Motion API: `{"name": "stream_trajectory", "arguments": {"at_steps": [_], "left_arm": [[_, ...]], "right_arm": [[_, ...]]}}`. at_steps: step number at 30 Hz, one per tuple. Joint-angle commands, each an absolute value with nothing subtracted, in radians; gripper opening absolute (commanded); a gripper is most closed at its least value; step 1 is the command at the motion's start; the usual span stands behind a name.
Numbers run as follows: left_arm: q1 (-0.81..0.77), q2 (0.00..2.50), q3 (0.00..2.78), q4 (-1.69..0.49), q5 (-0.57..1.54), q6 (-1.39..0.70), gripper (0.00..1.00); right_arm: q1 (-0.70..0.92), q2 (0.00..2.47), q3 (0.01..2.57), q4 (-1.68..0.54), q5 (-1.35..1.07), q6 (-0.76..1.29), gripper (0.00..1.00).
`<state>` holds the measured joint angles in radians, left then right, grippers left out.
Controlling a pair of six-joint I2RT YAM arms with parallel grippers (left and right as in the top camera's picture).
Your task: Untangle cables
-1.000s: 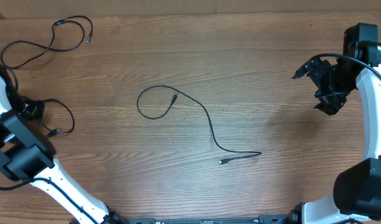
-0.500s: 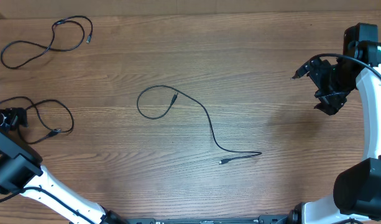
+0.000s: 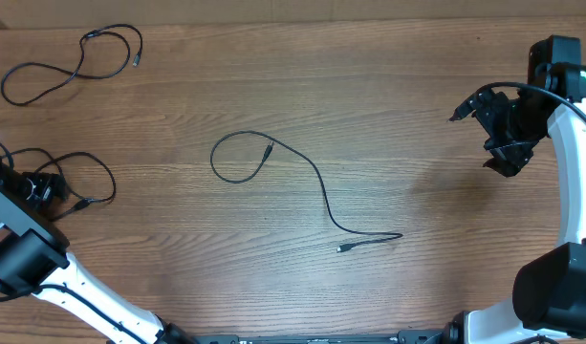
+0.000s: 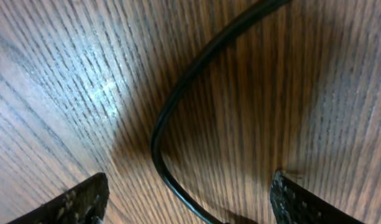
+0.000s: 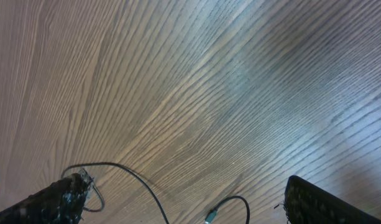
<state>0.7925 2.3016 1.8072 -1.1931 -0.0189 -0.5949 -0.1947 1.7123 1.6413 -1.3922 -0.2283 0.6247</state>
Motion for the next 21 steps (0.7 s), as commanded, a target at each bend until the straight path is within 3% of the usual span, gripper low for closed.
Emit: {"name": "stream_trajectory", "arguments": {"at_steps": [1, 3, 8, 21], "left_arm": [[0.798, 2.307, 1.755, -1.152, -0.025, -0.598, 0.83], [0.798, 2.307, 1.732, -1.114, -0.014, -0.598, 0.83], [0.797, 2.307, 1.641, -0.963, 0.123, -0.598, 0.69], [0.793, 2.308, 1.497, -0.619, 0.263, -0.598, 0.68]], "right_arm": [[-0.197, 1.713, 1.643, -1.393, -0.221, 0.625, 1.00], [-0.197, 1.713, 1.643, -1.393, -0.221, 0.625, 1.00], [-0.197, 1.713, 1.643, -1.393, -0.221, 0.625, 1.00], [-0.197, 1.713, 1.643, -1.393, -0.221, 0.625, 1.00]]}}
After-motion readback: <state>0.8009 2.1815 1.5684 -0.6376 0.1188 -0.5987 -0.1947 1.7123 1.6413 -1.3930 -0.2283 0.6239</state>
